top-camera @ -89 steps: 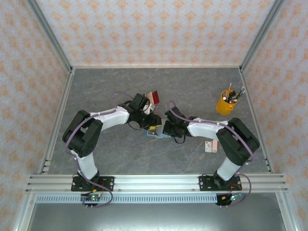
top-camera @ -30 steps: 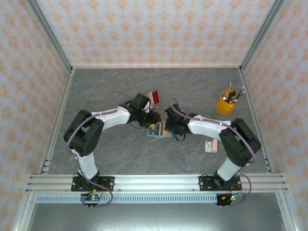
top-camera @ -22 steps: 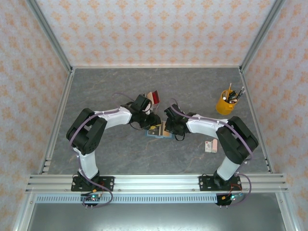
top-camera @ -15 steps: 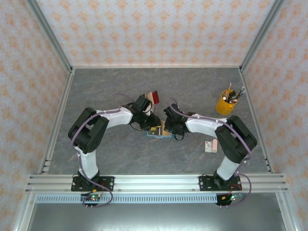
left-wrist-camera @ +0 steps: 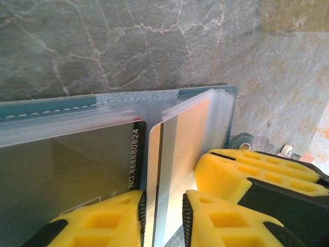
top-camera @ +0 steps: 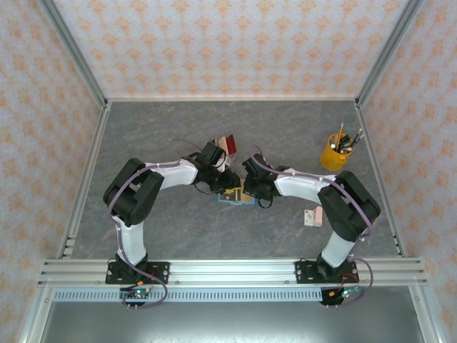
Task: Take the credit cards out of the card holder
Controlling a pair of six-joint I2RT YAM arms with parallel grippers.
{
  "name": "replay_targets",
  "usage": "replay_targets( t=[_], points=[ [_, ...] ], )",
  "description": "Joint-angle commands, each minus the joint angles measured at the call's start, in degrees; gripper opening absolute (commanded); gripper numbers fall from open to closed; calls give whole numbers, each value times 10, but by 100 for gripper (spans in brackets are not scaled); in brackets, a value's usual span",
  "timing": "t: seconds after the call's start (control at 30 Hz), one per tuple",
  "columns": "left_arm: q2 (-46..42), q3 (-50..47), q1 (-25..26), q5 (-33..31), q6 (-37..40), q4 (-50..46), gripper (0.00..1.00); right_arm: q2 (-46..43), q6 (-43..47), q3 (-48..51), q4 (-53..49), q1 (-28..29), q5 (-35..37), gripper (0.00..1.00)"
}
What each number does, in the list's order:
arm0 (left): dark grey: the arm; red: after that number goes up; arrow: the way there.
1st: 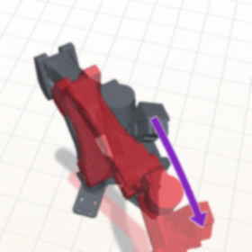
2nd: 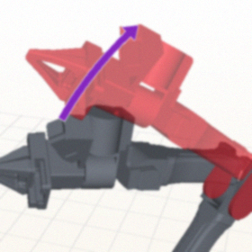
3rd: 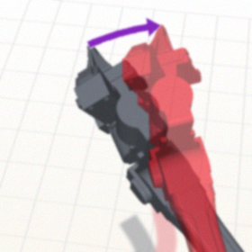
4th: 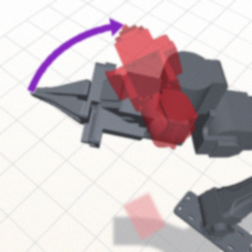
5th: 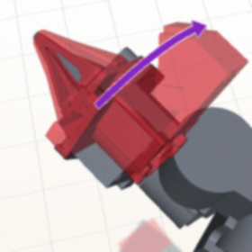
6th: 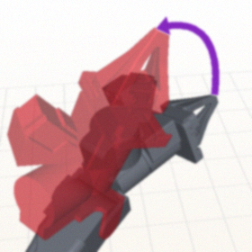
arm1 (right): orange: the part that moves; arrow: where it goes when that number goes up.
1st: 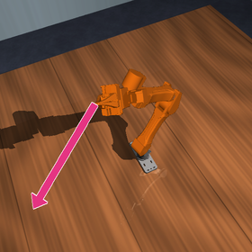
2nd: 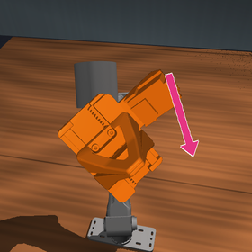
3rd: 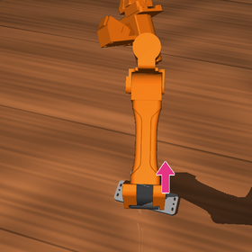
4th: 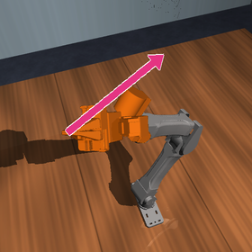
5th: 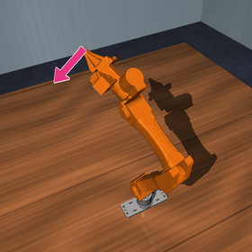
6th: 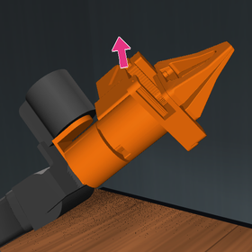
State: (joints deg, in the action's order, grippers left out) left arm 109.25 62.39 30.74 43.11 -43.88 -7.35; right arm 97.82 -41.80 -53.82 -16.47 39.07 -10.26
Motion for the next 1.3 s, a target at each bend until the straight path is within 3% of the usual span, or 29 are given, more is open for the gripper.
replay_targets(
  t=[0.0,0.63,1.27],
  points=[
    [8,-7,-1,29,22,32,27,28,3,7,-33,-2,16,15],
    [-27,-61,-20,85,5,159,15,35,-1,12,-37,-2,14,15],
    [-66,-97,-49,79,40,122,6,41,-7,12,-49,-3,27,14]
  ],
)
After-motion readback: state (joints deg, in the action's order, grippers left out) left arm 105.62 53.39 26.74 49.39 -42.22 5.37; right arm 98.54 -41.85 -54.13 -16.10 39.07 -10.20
